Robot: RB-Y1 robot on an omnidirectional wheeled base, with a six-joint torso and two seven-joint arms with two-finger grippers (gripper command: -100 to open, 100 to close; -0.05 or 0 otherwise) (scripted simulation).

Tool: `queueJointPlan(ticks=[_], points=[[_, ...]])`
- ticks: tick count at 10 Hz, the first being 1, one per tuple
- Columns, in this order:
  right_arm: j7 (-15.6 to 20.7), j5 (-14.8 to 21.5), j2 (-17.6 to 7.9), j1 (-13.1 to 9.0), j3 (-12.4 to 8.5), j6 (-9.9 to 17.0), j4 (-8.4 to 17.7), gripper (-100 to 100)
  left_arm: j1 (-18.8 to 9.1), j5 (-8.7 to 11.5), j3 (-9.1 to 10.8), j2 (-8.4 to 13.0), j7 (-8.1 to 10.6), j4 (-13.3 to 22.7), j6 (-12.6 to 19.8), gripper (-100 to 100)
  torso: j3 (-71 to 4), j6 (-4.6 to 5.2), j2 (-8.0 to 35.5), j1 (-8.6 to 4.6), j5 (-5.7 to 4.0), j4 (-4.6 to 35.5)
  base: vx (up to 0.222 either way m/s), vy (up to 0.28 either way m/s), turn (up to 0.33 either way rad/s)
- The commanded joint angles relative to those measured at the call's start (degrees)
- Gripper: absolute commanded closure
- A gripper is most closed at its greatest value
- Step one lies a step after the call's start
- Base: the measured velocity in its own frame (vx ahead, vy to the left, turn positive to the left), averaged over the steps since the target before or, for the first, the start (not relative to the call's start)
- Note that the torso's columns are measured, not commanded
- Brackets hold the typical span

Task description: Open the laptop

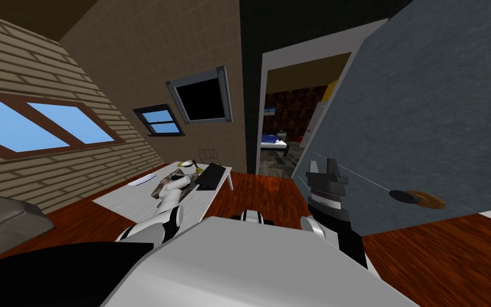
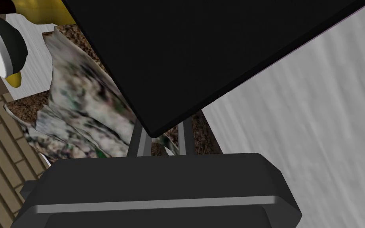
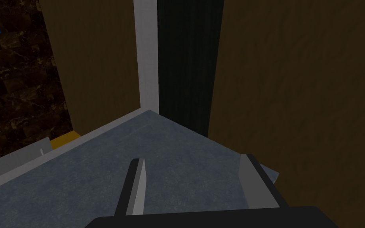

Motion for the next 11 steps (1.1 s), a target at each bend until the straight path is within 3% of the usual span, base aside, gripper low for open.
queueJointPlan(ticks=[1, 2, 7, 8, 9, 11], points=[[0.0, 0.0, 0.0, 0.0, 0.0, 0.0, 0.0, 0, -1.4, 1.1, 0.07, -1.0, 0.68, 2.0, 2.6, 100, 0.0, 0.05, 0.0, -0.14, -0.08, 0.1, -0.017, 0.098, -0.017], [0.0, 0.0, 0.0, 0.0, 0.0, 0.0, 0.0, 0, -1.7, 0.2, 0.93, 1.1, 1.38, 2.5, 2.7, -100, 0.1, 0.03, 0.2, -0.29, -0.19, 0.1, -0.063, 0.049, -0.239], [0.0, 0.0, 0.0, 0.0, 0.0, 0.0, 0.0, 0, -4.3, -2.5, 4.20, 7.4, 5.55, 5.3, 6.9, -100, 0.2, -0.22, 0.4, -0.11, -0.25, 0.2, -0.140, -0.014, -0.247], [0.0, 0.0, 0.0, 0.0, 0.0, 0.0, 0.0, 0, -3.9, -2.2, 3.70, 6.4, 5.06, 4.4, 6.4, -100, 0.2, -0.18, 0.3, -0.05, -0.23, 0.2, -0.065, -0.003, -0.063], [0.0, 0.0, 0.0, 0.0, 0.0, 0.0, 0.0, 0, -3.9, -2.3, 3.80, 6.5, 5.27, 4.4, 6.7, 0, 0.0, -0.25, 0.1, -0.04, -0.21, 0.1, -0.016, -0.002, 0.013], [0.0, 0.0, 0.0, 0.0, 0.0, 0.0, 0.0, 0, -3.9, -2.3, 3.79, 6.5, 5.26, 4.4, 6.7, 0, 0.0, -0.19, 0.1, -0.14, -0.26, 0.1, -0.004, 0.000, -0.001]])
